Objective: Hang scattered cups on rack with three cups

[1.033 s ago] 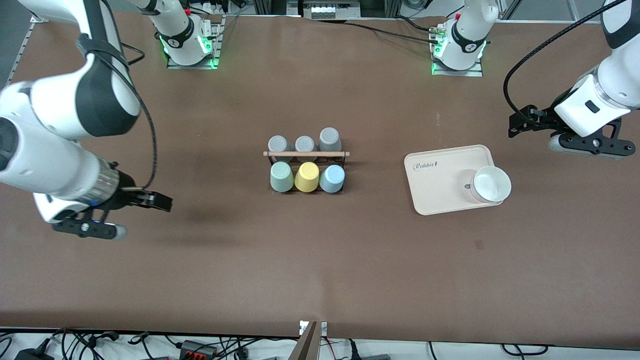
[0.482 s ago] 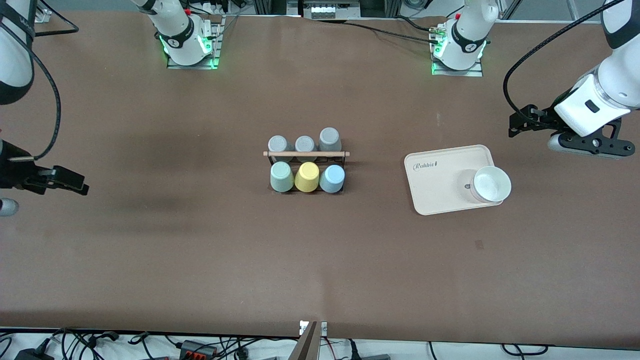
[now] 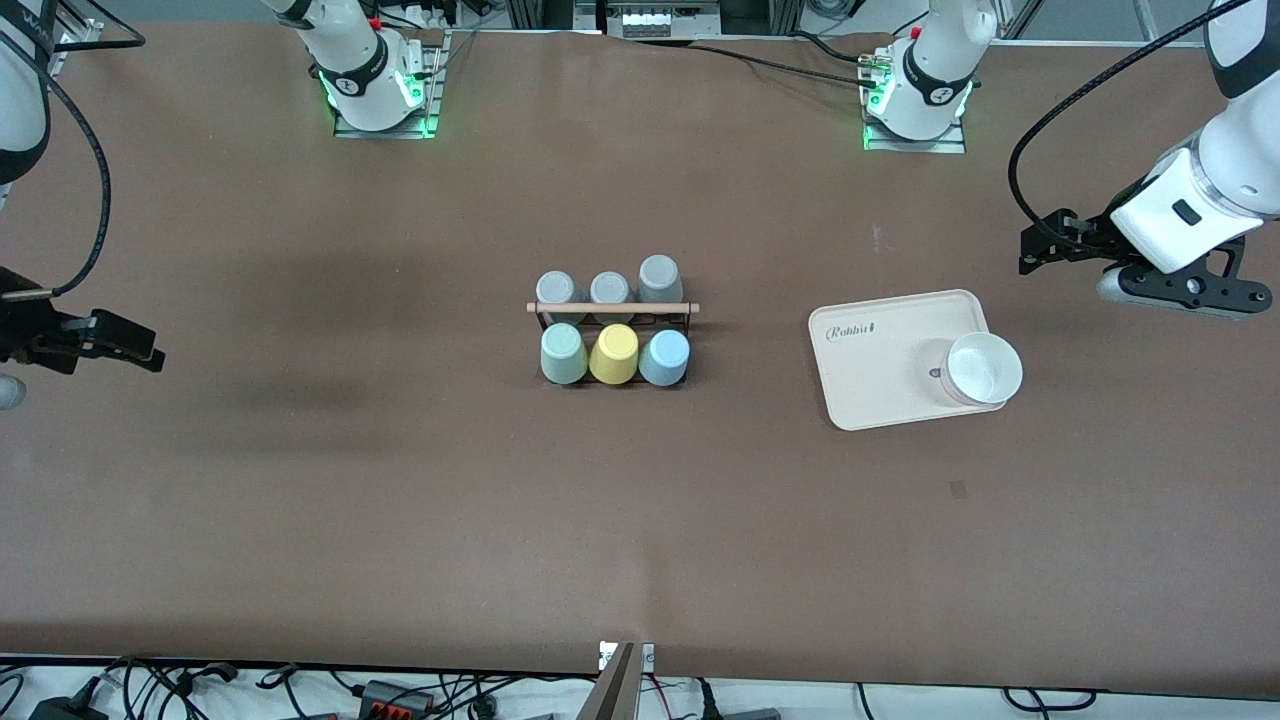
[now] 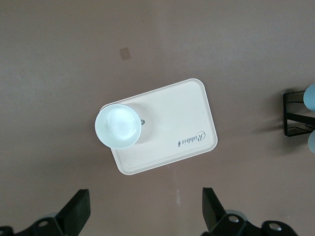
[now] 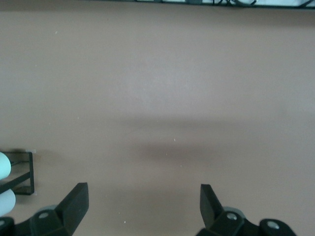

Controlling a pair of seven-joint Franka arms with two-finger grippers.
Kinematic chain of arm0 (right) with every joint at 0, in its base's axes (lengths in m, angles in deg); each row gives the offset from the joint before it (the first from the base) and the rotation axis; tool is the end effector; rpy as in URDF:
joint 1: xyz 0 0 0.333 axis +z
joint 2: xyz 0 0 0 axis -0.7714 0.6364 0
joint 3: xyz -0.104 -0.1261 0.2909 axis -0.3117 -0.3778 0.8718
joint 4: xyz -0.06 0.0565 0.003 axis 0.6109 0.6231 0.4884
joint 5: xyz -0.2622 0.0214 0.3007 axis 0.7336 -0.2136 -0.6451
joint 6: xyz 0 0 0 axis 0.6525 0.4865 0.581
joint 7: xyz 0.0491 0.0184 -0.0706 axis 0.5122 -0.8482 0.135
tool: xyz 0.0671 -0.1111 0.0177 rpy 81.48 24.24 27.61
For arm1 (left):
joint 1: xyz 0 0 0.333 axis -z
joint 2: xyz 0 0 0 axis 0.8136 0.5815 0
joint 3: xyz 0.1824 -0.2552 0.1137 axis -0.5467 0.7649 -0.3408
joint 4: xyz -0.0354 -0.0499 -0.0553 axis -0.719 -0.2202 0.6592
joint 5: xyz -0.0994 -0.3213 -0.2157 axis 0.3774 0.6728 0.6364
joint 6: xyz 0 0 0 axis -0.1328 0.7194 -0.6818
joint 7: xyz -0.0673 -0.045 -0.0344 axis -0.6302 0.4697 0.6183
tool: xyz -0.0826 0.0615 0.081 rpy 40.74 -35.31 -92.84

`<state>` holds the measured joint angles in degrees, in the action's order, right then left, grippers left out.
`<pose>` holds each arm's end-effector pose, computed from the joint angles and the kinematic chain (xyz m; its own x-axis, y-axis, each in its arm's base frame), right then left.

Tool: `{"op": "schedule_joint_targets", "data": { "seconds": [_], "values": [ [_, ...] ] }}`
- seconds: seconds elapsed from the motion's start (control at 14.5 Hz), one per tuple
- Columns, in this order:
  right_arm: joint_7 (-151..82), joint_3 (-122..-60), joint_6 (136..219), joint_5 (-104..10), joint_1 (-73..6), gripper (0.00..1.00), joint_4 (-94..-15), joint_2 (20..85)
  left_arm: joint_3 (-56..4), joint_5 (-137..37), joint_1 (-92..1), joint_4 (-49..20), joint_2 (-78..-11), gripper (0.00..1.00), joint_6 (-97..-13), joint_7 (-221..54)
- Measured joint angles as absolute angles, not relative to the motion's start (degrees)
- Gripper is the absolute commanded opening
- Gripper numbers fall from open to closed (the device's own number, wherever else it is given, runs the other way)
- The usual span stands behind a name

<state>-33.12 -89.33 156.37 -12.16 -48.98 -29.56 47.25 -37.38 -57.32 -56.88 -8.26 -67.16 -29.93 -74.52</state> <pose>0.6676 -0.0130 0.5653 0.9989 0.0248 0.0399 0.0256 -0.9995 -0.0199 0.5728 -0.0497 0.5670 0.9894 -0.1271 -0.0700 -0.1244 -0.9913 0.0419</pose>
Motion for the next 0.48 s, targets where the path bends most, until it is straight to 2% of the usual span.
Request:
{"op": "schedule_joint_targets", "data": {
  "seconds": [0.28, 0.48],
  "values": [
    [-33.12, -89.34, 162.36, -11.36, -48.94, 1.0, -42.4, 39.92, -37.35, -57.32, -56.87, -8.26, -67.16, 1.0, -29.93, -74.52],
    [-33.14, -89.34, 164.33, -11.33, -48.94, 1.0, -48.05, 36.64, -37.18, -57.32, -56.87, -8.26, -67.16, 1.0, -29.93, -74.52]
  ]
}}
